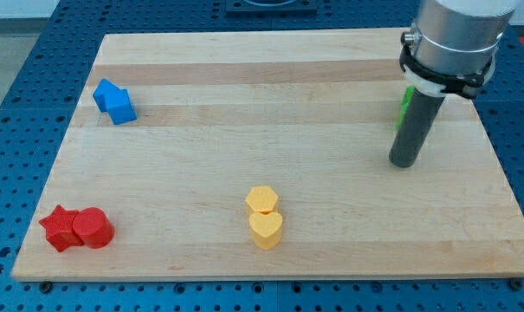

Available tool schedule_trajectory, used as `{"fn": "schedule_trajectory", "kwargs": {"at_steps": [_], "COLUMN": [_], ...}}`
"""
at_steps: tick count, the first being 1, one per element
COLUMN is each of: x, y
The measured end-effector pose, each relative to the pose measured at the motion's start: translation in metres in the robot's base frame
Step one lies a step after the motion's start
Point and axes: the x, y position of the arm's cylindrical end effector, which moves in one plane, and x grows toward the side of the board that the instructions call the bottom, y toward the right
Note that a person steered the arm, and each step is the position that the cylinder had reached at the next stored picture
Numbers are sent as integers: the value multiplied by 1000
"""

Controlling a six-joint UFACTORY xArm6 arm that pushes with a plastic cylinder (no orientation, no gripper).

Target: Slide the green blocks parallel to the blue blocks

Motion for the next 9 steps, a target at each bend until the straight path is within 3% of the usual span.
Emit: {"fn": "schedule_trajectory", "kwargs": {"at_steps": [1, 4, 5, 9], "x": [-25, -26, -49, -49], "y": [13, 22, 22, 25]}}
